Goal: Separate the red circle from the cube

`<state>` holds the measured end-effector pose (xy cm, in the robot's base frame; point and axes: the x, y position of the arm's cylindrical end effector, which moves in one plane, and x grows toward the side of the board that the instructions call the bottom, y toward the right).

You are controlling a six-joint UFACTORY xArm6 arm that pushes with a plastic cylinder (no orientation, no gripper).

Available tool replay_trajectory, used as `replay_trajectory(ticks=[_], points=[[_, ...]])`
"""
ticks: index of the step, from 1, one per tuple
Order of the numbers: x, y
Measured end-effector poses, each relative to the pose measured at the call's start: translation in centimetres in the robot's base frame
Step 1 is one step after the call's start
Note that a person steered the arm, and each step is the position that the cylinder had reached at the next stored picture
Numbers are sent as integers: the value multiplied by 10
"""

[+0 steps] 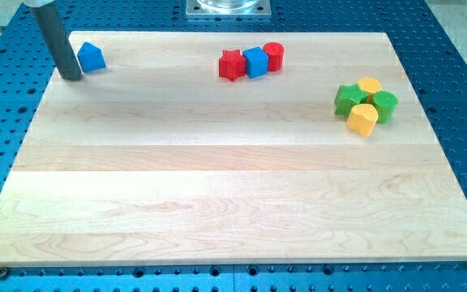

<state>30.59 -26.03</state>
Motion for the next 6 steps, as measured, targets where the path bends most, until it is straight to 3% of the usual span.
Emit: replay_trajectory(ticks=[2, 3, 4, 5, 6], points=[[-37, 35], [-4, 82], [40, 207], [40, 328], [-35, 339]])
